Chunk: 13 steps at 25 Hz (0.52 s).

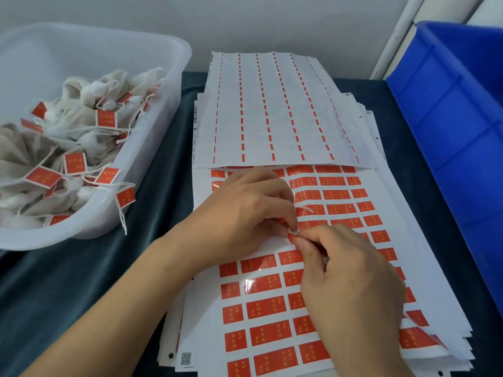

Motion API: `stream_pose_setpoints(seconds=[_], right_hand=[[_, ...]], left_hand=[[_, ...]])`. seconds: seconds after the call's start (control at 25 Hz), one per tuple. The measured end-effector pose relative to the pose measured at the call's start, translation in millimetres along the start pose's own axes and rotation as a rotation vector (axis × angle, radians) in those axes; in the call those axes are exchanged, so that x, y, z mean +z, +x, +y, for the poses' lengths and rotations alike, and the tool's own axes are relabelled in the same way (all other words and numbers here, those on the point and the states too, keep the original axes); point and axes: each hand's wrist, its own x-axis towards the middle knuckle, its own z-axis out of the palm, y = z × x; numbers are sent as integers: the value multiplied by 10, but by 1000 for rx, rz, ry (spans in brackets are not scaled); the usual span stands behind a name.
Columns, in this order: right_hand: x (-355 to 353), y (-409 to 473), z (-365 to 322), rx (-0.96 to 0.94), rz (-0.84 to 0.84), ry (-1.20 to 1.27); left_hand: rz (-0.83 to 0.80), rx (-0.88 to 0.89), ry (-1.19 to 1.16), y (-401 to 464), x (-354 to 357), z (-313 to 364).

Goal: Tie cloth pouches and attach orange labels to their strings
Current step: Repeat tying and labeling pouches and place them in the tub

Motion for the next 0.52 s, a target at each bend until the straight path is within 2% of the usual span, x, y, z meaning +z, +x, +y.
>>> stream_pose_setpoints(seconds=[0.52], right_hand=[[40, 108, -82, -53, -74, -131]], left_hand=[[34, 6, -103, 12, 79, -100]])
